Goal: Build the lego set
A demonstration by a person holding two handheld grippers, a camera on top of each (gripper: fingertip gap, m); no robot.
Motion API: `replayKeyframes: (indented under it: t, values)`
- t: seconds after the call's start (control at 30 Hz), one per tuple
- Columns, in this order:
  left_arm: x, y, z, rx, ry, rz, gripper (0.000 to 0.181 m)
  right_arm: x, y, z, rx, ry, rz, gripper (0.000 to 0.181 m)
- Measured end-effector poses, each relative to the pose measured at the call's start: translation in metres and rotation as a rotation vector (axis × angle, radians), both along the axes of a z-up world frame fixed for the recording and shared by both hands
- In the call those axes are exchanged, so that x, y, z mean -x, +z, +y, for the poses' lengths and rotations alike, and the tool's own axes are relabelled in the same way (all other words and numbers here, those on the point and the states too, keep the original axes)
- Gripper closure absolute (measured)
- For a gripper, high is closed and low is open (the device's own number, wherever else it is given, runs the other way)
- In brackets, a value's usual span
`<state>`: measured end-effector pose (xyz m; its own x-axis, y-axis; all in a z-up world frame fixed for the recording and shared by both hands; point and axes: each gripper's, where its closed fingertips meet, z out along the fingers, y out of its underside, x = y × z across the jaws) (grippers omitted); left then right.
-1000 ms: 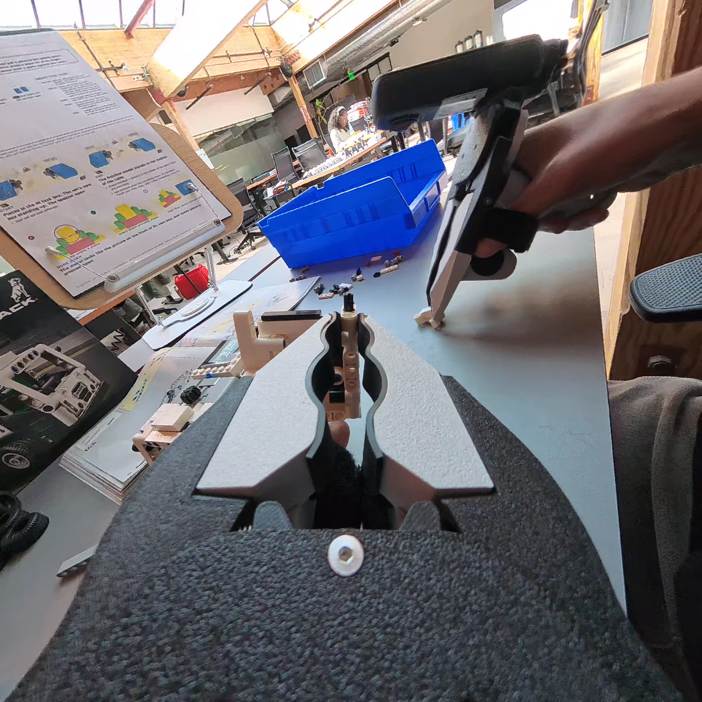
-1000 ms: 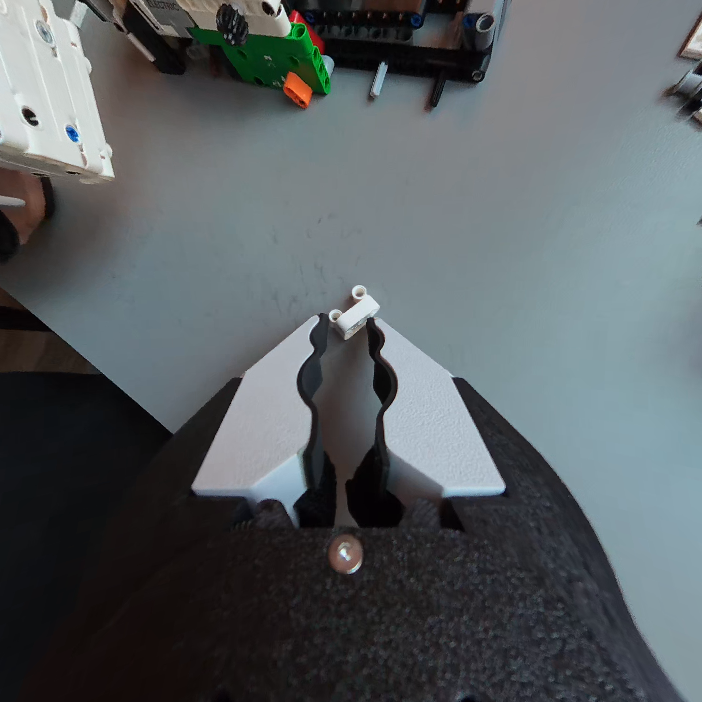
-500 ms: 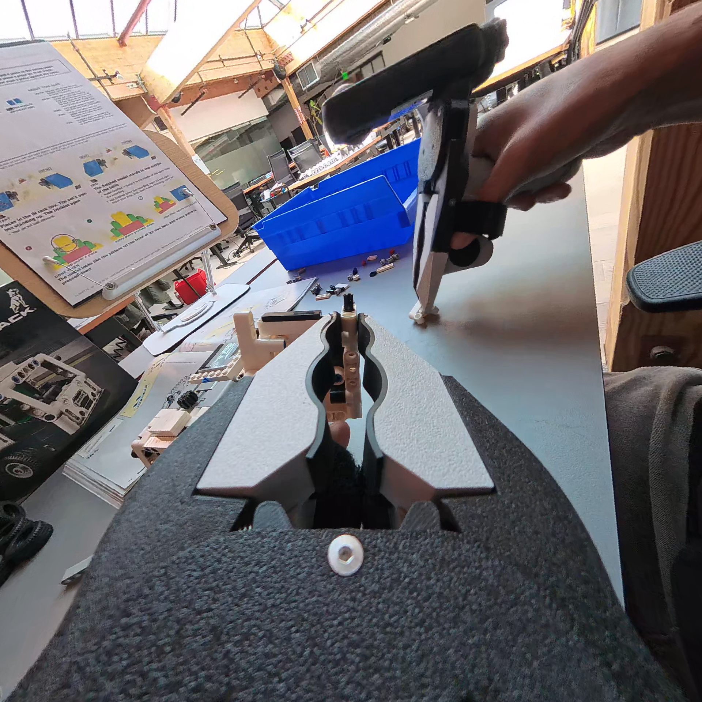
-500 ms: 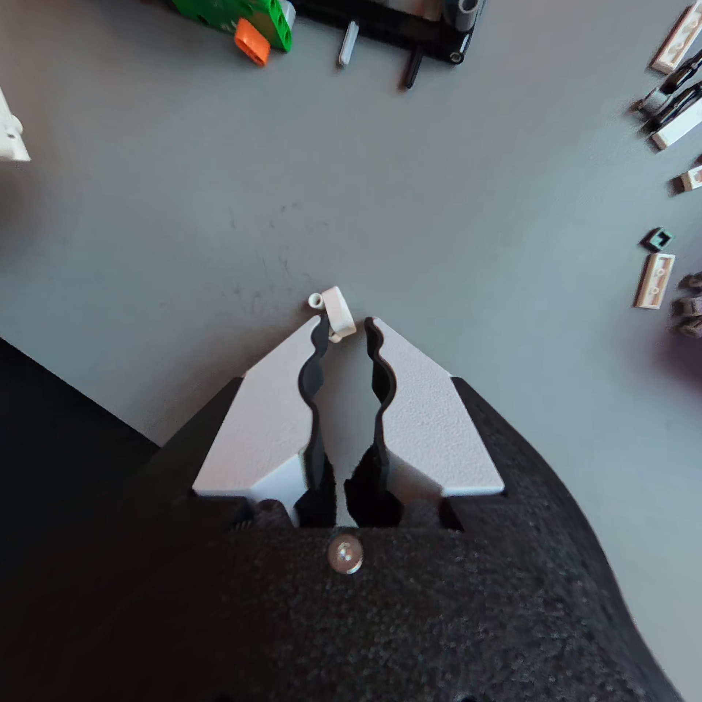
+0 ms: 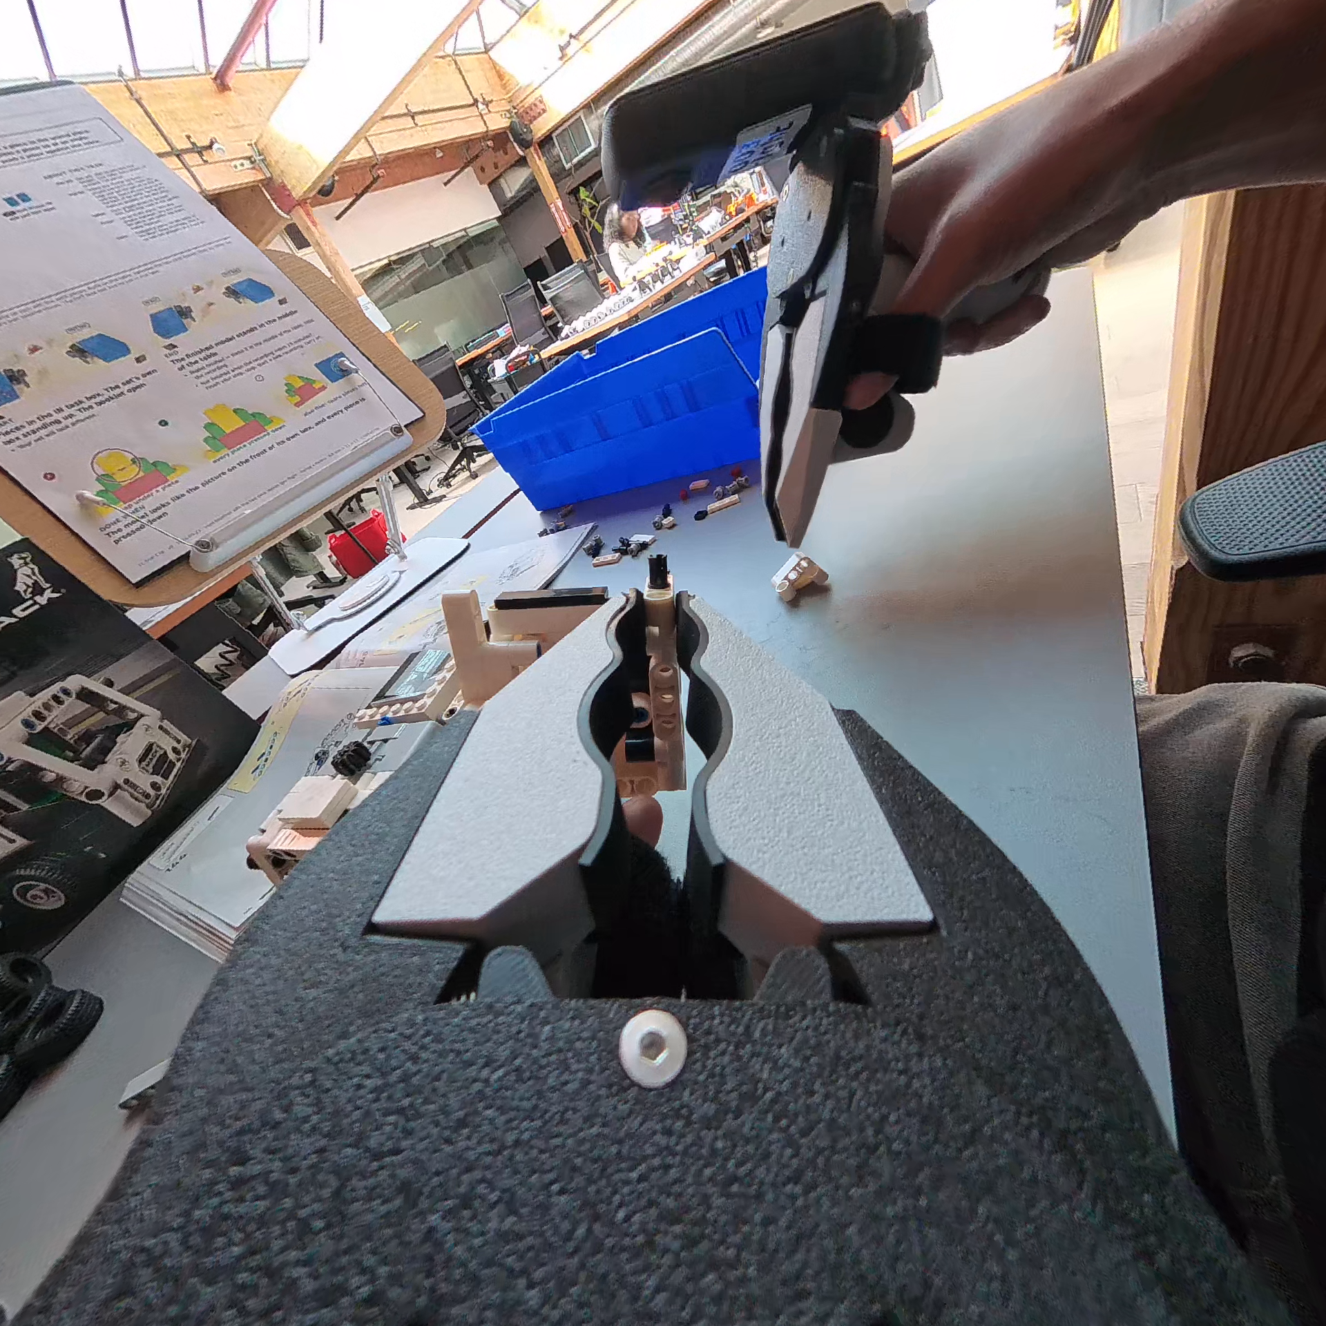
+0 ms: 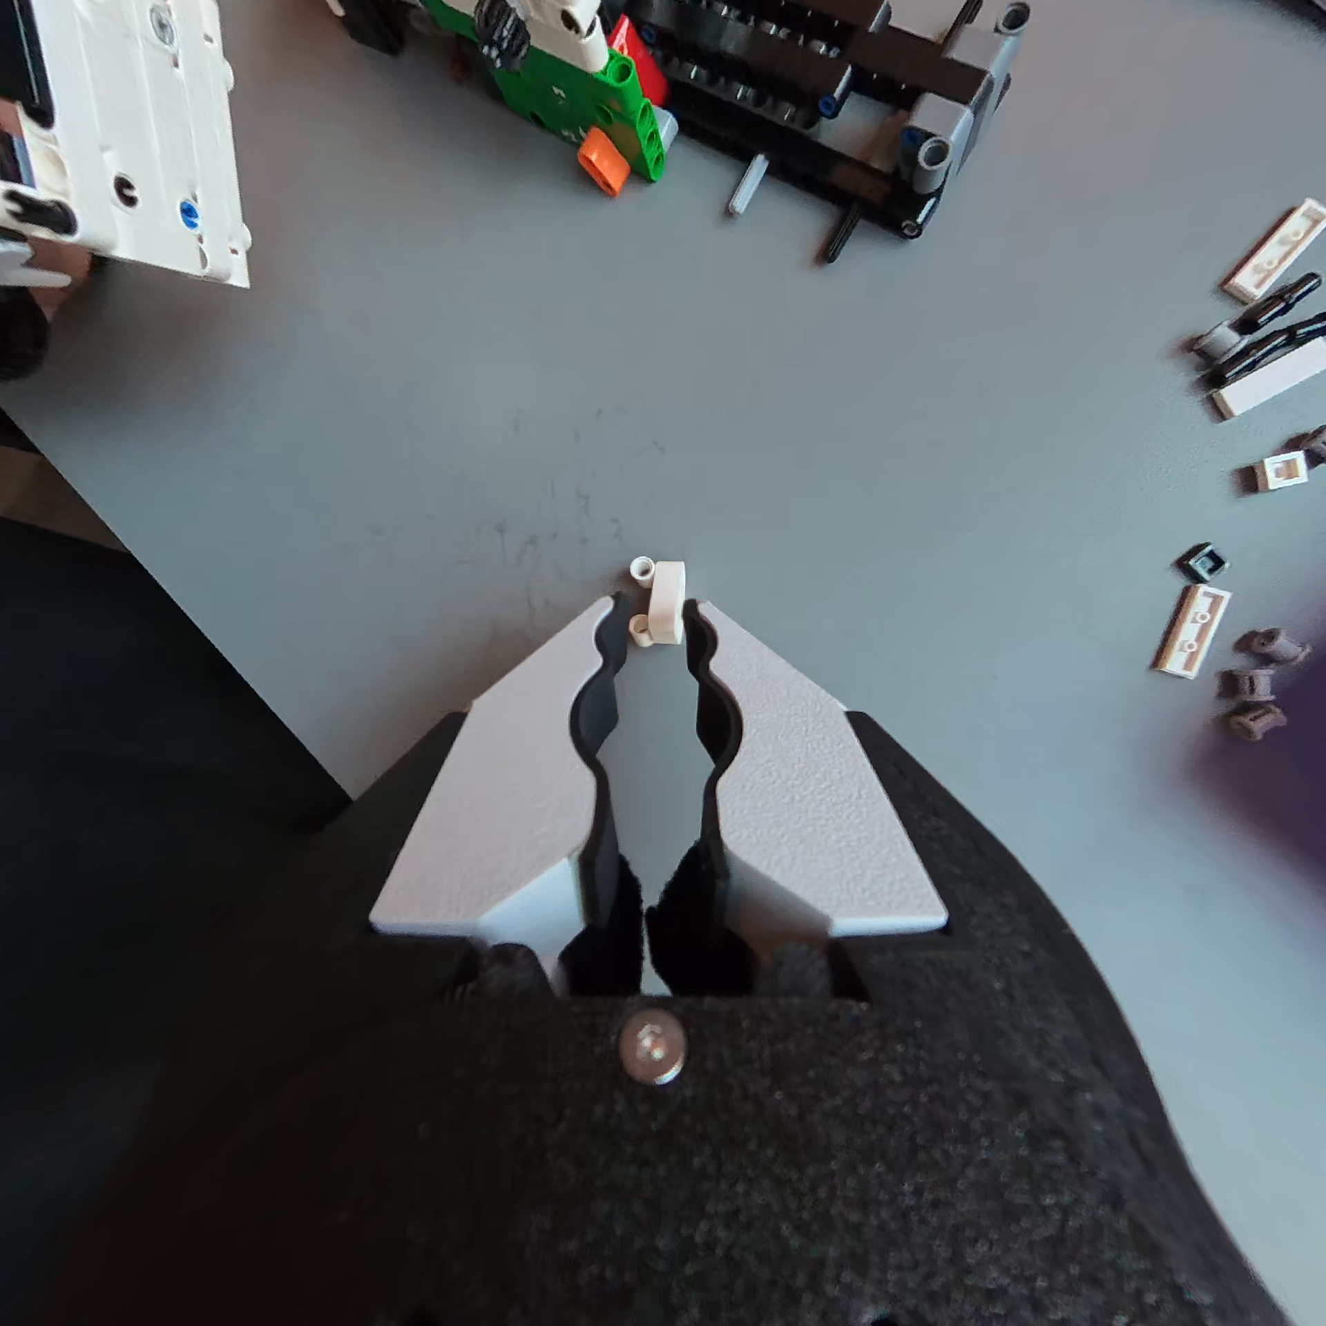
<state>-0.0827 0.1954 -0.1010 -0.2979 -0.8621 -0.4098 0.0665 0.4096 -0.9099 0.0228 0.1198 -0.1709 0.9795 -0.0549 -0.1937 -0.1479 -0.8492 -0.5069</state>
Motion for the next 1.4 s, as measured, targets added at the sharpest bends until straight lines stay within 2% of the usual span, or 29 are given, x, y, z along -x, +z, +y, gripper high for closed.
replayKeyframes:
  t: [0.27, 0.67, 0.8, 0.9, 1.03, 1.1, 1.17, 1.3, 1.4]
  values:
    - [0.000, 0.000, 0.000, -0.001, 0.000, -0.001, 0.175, 0.000, 0.002, 0.001, -0.067, -0.005, 0.013, 0.167]
    - [-0.001, -0.001, 0.000, -0.004, 0.002, 0.007, 0.175, 0.002, -0.010, 0.001, -0.094, -0.004, 0.034, 0.167]
    - [-0.002, -0.001, 0.000, -0.002, 0.005, 0.011, 0.175, 0.002, -0.014, 0.001, -0.086, 0.013, 0.022, 0.173]
    - [-0.002, -0.001, 0.001, 0.005, 0.007, 0.013, 0.175, 0.001, -0.006, 0.005, -0.127, 0.012, 0.028, 0.174]
    - [-0.002, -0.001, 0.003, 0.019, 0.011, 0.016, 0.175, 0.007, 0.025, 0.020, -0.287, -0.007, 0.114, 0.174]
    - [-0.003, 0.000, 0.003, 0.022, 0.013, 0.017, 0.175, 0.016, 0.048, 0.030, -0.408, -0.011, 0.223, 0.174]
    - [-0.003, 0.000, 0.004, 0.023, 0.016, 0.015, 0.175, 0.026, 0.074, 0.041, -0.551, -0.043, 0.415, 0.174]
    - [-0.005, -0.001, 0.005, 0.016, 0.037, 0.016, 0.175, 0.059, 0.114, 0.057, -0.770, -0.016, 0.906, 0.175]
    - [-0.008, 0.000, 0.005, 0.002, 0.060, 0.002, 0.175, 0.081, 0.113, 0.072, -0.790, -0.018, 1.117, 0.175]
